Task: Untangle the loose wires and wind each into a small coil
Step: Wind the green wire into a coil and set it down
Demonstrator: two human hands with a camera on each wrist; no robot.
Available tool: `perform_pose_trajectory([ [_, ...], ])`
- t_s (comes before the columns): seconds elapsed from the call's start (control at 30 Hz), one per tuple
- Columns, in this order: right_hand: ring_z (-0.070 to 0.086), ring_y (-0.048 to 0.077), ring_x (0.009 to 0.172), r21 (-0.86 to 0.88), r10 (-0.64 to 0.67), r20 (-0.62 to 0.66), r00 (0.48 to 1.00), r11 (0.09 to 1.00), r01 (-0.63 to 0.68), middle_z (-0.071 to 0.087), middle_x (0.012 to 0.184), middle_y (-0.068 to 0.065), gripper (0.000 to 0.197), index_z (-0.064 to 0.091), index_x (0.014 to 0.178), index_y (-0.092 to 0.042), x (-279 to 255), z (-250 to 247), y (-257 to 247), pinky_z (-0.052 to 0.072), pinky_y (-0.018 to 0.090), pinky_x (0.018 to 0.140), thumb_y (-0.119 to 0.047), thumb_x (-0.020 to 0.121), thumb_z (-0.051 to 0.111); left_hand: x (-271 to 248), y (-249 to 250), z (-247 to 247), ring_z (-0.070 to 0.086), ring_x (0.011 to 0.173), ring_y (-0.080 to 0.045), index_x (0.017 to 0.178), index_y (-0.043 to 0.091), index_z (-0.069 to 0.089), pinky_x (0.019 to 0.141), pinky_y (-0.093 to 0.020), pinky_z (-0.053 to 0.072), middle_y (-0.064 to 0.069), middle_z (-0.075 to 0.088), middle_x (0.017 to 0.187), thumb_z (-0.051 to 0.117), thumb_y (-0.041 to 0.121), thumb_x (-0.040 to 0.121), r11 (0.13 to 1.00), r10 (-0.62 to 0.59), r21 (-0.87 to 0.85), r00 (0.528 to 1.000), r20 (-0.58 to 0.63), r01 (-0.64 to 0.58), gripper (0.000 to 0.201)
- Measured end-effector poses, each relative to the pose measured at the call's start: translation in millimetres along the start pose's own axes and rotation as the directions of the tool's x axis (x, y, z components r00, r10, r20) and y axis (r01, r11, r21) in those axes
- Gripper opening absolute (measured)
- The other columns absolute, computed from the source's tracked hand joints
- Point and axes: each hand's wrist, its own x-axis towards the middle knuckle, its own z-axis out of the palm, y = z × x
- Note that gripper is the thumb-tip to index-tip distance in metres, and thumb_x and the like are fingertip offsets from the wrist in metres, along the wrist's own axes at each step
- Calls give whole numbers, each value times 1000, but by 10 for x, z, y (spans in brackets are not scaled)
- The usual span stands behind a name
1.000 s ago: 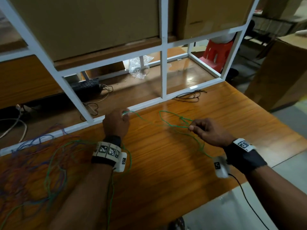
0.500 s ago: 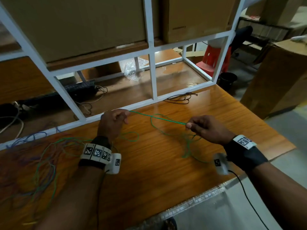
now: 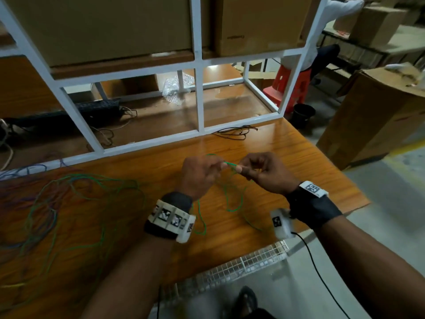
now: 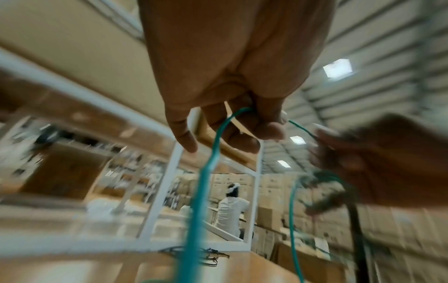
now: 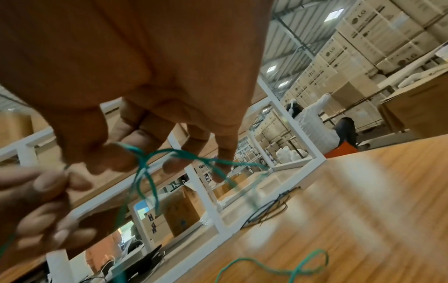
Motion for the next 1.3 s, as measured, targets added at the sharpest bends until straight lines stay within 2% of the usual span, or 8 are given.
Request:
perform_pose_trajectory([
  [0.17, 66, 11, 67, -59, 29, 170, 985, 998, -19, 70, 70, -2, 27, 72, 82, -13, 43, -505, 346, 53, 30, 66, -37, 96, 72, 181, -227, -159, 61, 69, 7, 90, 18, 76, 69, -4, 42, 1, 72, 76, 61, 24, 99, 935, -318, -209, 939, -130, 288, 19],
  [0.43, 66, 32, 69, 153, 128, 219, 967, 974, -164, 65, 70, 17, 51, 70, 87, 6, 194, -1084, 1067, 56, 46, 70, -44, 95, 71, 585, -709, 55, 61, 109, -35, 112, 24, 72, 96, -47, 47, -13, 70, 117, 48, 63, 85, 675, -708, 35, 660, -249, 737, 53],
  [0.6, 50, 24, 55, 118, 27, 244, 970, 991, -57, 55, 61, 20, 46, 64, 77, 7, 388, -890, 936, 41, 30, 58, -32, 101, 66, 705, 244, 600, -2, 154, -23, 157, 41, 14, 122, -54, -1, 9, 9, 167, 64, 50, 91, 863, -354, 425, 927, 126, 272, 83],
  [0.7, 41, 20, 51, 151, 45, 245, 968, 985, -84, 47, 53, 5, 49, 64, 74, 1, 508, -741, 795, 34, 31, 55, -36, 104, 61, 824, 459, 777, 44, 135, -19, 144, 41, 43, 118, -56, 19, 9, 56, 139, 51, 45, 100, 902, -222, 421, 935, 277, 90, 45],
  [0.8, 44, 15, 47, 216, 112, 205, 972, 964, -157, 52, 56, -10, 52, 62, 77, -5, 482, -723, 752, 38, 27, 53, -45, 107, 48, 889, 173, 652, 61, 84, -10, 111, 27, 72, 77, -32, 48, 9, 68, 95, 52, 29, 103, 980, -200, 23, 967, 160, 199, 22],
  [0.97, 46, 16, 54, 83, 146, 180, 973, 983, -163, 59, 68, 9, 55, 72, 92, -2, 279, -927, 1107, 37, 29, 55, -55, 98, 57, 915, -528, 55, 58, 96, -16, 104, 17, 76, 81, -27, 39, -5, 71, 110, 49, 27, 103, 849, -510, -12, 812, -285, 529, 28],
  [1.17, 63, 43, 69, -60, 181, 127, 975, 983, -175, 68, 78, 26, 41, 74, 88, -5, 233, -851, 1307, 48, 34, 60, -43, 100, 63, 882, -923, 119, 59, 111, -39, 121, 20, 69, 97, -49, 50, -13, 65, 128, 52, 36, 99, 644, -685, 342, 715, -139, 684, 32],
  [1.3, 58, 6, 54, -113, 152, 57, 987, 983, -144, 64, 60, -6, 29, 77, 87, -14, 358, -627, 1050, 45, 33, 54, -32, 103, 62, 914, -349, 510, 24, 148, -25, 149, 36, 37, 121, -49, 15, 4, 34, 159, 59, 48, 93, 860, -358, 401, 933, 32, 316, 61],
])
